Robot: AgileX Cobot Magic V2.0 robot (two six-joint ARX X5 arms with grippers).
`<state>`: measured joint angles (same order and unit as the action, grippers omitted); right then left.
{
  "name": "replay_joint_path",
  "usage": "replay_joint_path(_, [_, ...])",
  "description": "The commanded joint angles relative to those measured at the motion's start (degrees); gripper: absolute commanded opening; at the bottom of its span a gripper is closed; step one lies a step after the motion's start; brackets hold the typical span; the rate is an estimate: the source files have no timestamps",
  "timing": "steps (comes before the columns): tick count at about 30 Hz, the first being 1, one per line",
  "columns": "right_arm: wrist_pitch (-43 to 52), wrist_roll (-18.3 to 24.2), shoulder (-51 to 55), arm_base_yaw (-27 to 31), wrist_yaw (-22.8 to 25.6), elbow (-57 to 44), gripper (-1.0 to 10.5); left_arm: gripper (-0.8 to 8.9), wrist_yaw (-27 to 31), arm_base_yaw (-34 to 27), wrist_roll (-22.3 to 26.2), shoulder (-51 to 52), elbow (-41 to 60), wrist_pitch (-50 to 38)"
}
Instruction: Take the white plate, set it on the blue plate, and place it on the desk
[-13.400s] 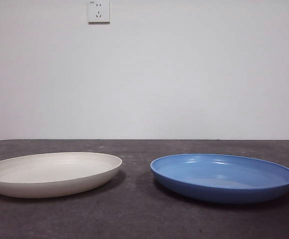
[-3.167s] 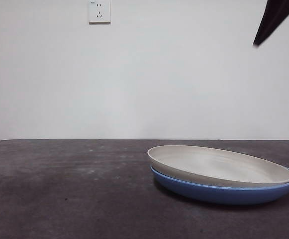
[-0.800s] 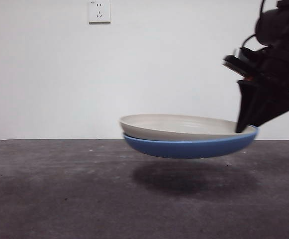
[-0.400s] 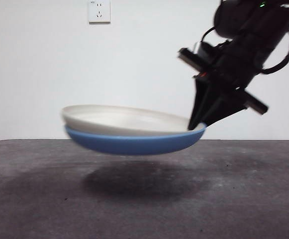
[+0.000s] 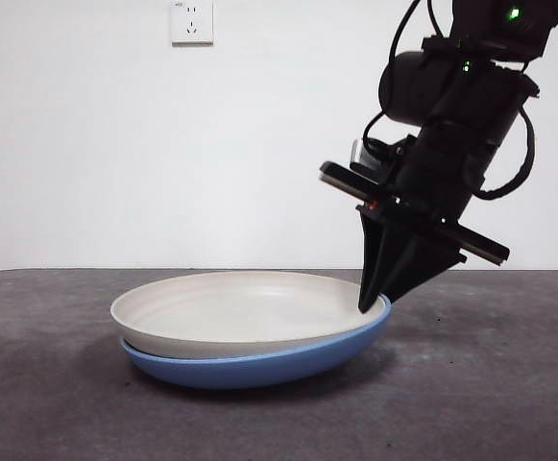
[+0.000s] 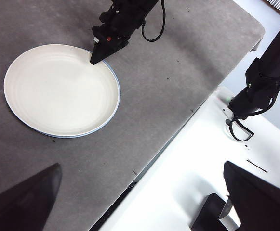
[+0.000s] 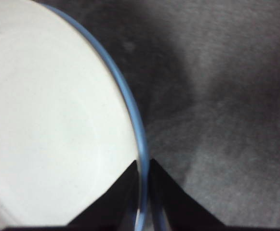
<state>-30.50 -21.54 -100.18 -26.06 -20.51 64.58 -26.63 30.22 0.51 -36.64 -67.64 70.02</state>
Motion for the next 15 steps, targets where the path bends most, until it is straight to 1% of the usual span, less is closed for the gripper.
replay_joint_path(1, [1.42, -1.01, -1.77, -0.37, -0.35, 1.11, 0.1, 6.56, 0.09, 0.17, 0.07, -0.33, -0.55, -0.85])
replay_joint_path(9, [2.25, -0.35, -2.45, -0.37, 0.22, 1.11, 0.1, 6.56, 0.09, 0.17, 0.07, -0.33, -0.55, -0.83])
replay_joint_path(12, [2.14, -0.35, -2.45, -0.33, 1.4, 1.11, 0.2, 6.56, 0.09, 0.17, 0.07, -0.33, -0.55, -0.83])
replay_joint_path(13, [2.14, -0.35, -2.45, -0.33, 1.49, 1.11, 0.4, 6.56, 0.09, 0.17, 0.04, -0.33, -0.55, -0.83])
replay_joint_path(14, [2.14, -0.35, -2.45, -0.33, 1.49, 1.11, 1.0, 6.56, 0.09, 0.17, 0.07, -0.33, -0.55, -0.83])
replay_joint_path(15, [2.16, -0.35, -2.45, -0.33, 1.49, 1.11, 2.0, 6.56, 0.09, 0.17, 0.04, -0.33, -0.55, -0.83])
